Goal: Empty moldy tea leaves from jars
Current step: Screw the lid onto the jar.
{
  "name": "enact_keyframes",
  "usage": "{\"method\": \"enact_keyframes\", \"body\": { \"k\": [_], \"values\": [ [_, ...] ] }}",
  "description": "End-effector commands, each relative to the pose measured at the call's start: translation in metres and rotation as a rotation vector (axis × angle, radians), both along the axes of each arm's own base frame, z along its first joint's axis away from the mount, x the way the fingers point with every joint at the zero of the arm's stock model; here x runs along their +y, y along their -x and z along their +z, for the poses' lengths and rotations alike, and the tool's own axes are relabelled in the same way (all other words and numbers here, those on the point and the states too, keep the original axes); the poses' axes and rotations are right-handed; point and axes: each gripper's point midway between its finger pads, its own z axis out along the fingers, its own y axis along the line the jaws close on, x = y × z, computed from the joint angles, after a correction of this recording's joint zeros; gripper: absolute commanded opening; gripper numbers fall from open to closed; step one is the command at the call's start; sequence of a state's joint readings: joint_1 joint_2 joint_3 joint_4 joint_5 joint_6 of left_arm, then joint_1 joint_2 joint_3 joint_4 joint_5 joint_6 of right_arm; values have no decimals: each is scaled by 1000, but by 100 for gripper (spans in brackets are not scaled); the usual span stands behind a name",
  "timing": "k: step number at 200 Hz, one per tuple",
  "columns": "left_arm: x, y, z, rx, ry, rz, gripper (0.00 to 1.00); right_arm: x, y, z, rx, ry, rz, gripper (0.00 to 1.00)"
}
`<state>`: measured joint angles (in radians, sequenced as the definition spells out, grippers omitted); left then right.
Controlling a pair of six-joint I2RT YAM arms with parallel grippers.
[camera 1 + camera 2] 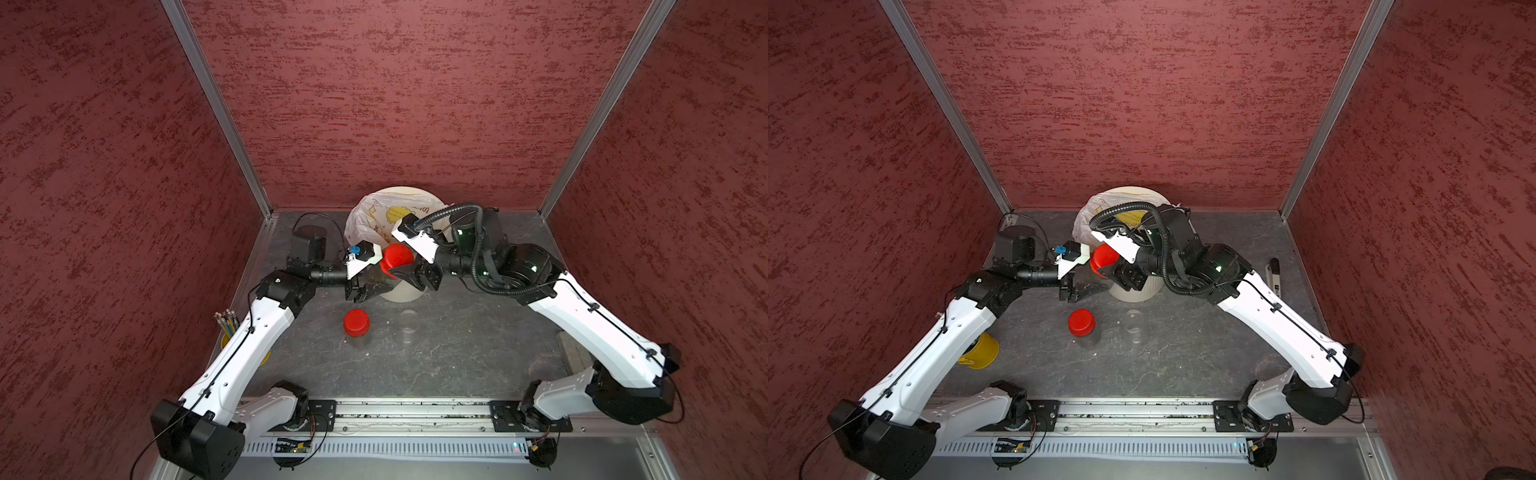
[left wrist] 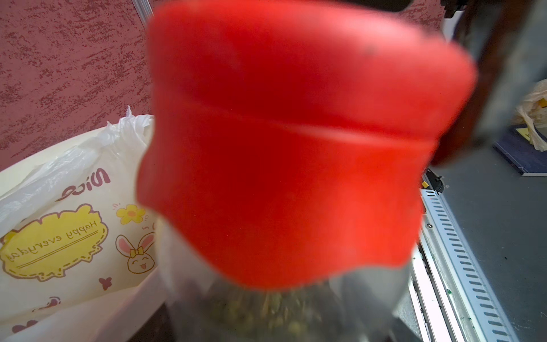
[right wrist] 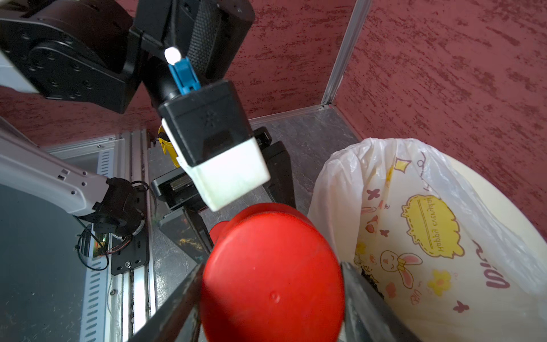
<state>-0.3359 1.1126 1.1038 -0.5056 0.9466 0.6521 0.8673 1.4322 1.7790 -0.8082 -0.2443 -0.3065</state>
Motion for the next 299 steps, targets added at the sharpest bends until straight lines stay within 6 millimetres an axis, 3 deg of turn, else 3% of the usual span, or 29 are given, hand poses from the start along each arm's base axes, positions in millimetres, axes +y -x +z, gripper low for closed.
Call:
{"method": "enact_keyframes", "body": {
  "k": [1,37,55,90,98,106,126,162,190,236,299],
  "values": [
    [-2,8,17,-11,41,-41,62,-12,2,6,-106,51,106,38],
    [-2,9,18,-11,42,-44,62,-1,-4,-1,-130,91,173,40],
    [-2,9,18,-9,44,-46,62,0,-4,1,-151,89,181,46],
    [-1,8,18,-11,42,-39,62,0,-3,18,-154,11,157,83],
    [-1,8,18,-12,43,-39,62,2,-6,16,-136,-10,133,88],
    [-1,8,19,-14,43,-38,62,-5,-1,32,-141,-61,105,92],
    [-1,6,18,-15,39,-32,62,-10,-1,40,-88,-136,35,99],
    [0,6,19,-18,40,-29,62,-14,5,44,20,-207,-83,99],
    [0,5,18,-16,37,-25,62,-2,18,40,96,-228,-127,99],
    [1,4,18,-18,38,-22,62,-7,-5,18,125,-195,-327,99],
    [1,4,19,-20,38,-22,62,-2,-7,6,145,-177,-336,98]
  ]
}}
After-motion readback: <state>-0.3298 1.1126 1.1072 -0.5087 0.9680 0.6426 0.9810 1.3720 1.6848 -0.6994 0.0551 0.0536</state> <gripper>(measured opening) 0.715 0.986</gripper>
